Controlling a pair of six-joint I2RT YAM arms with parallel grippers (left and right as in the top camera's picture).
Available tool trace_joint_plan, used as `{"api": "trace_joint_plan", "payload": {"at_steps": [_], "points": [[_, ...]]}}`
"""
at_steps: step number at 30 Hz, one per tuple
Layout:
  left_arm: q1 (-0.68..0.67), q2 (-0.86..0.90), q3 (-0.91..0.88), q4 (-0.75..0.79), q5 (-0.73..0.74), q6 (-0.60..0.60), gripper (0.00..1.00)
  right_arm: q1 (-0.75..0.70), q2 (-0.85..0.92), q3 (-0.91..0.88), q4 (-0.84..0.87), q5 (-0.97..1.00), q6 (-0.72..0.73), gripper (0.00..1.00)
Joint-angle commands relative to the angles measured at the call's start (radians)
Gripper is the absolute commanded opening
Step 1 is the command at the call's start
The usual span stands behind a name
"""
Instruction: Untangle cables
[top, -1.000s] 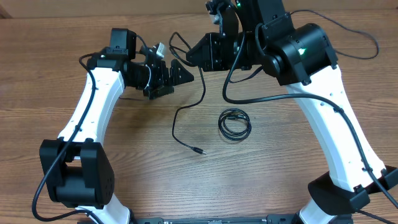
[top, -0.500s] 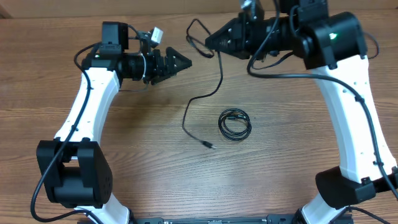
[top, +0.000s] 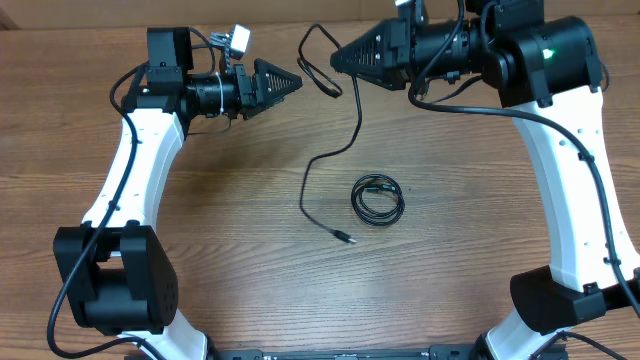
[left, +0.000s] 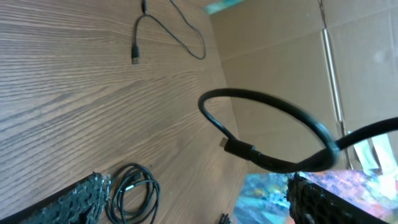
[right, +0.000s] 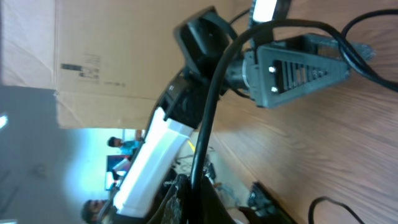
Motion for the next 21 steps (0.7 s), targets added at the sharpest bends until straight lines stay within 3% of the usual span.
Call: {"api": "trace_joint_plan", "payload": {"at_steps": [1, 21], "points": [[0.002, -0.010, 0.003, 0.007, 0.042, -0.010, 0.95, 0.000, 0.001, 0.006, 0.038, -0.066, 0.084, 0.04], [-0.031, -0.010, 0.003, 0.216, 0.024, -0.080, 0.94, 0.023, 0.001, 0.006, 0.176, -0.162, 0.320, 0.04]]}}
